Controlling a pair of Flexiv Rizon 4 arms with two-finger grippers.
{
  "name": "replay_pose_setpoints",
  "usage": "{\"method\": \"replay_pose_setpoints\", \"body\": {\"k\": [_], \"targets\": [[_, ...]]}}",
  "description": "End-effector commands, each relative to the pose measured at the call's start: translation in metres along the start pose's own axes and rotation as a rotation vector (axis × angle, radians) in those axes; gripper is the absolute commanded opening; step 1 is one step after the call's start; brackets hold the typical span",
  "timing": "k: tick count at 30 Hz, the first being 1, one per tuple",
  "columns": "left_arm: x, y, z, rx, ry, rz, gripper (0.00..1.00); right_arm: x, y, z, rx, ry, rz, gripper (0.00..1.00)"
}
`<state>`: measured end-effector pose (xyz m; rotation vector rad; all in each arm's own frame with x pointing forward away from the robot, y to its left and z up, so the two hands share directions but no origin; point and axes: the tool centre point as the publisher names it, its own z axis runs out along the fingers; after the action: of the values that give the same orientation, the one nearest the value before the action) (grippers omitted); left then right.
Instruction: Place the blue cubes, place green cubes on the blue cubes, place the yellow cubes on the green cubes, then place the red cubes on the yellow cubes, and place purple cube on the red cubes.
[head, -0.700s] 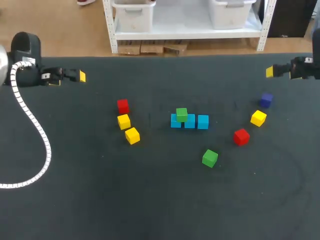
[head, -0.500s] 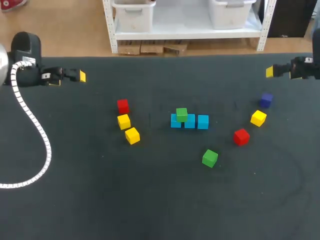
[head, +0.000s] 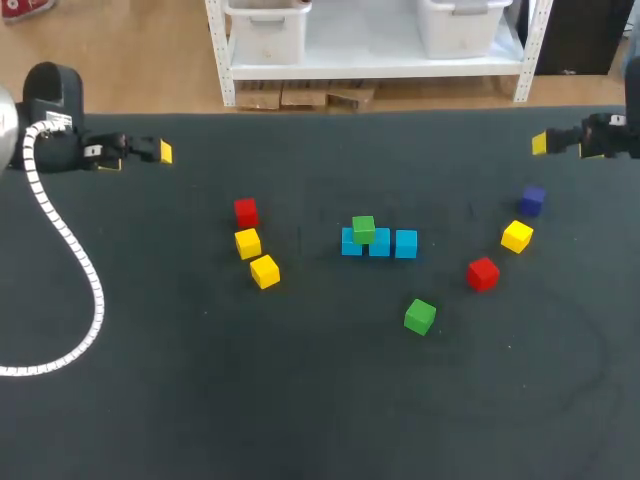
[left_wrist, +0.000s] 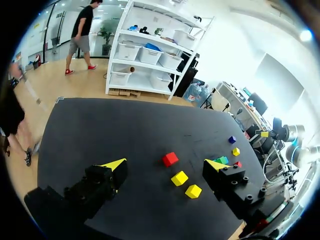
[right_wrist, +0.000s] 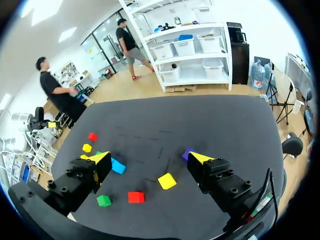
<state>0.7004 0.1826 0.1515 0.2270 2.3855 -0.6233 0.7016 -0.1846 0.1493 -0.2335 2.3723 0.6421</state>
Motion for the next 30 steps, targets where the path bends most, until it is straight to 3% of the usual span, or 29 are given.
{"method": "replay_pose_setpoints", "body": {"k": [1, 7, 12, 18, 25, 30], "targets": [[0.001, 0.002, 0.000, 0.007, -0.005, 0.001, 1.00, 0.000, 0.000, 0.000, 0.001, 0.000, 0.000, 1.00], [0.001, 0.002, 0.000, 0.007, -0.005, 0.001, 1.00, -0.006, 0.004, 0.001, 0.010, 0.033, -0.032, 1.00], [0.001, 0.002, 0.000, 0.007, -0.005, 0.001, 1.00, -0.003, 0.023, 0.015, 0.045, 0.185, -0.154, 1.00], [0.001, 0.002, 0.000, 0.007, -0.005, 0.001, 1.00, 0.010, 0.046, 0.027, 0.070, 0.339, -0.326, 1.00], [0.001, 0.002, 0.000, 0.007, -0.005, 0.001, 1.00, 0.034, 0.072, 0.031, 0.108, 0.461, -0.531, 1.00], [0.001, 0.002, 0.000, 0.007, -0.005, 0.001, 1.00, 0.057, 0.084, 0.035, 0.064, 0.531, -0.597, 1.00]]}}
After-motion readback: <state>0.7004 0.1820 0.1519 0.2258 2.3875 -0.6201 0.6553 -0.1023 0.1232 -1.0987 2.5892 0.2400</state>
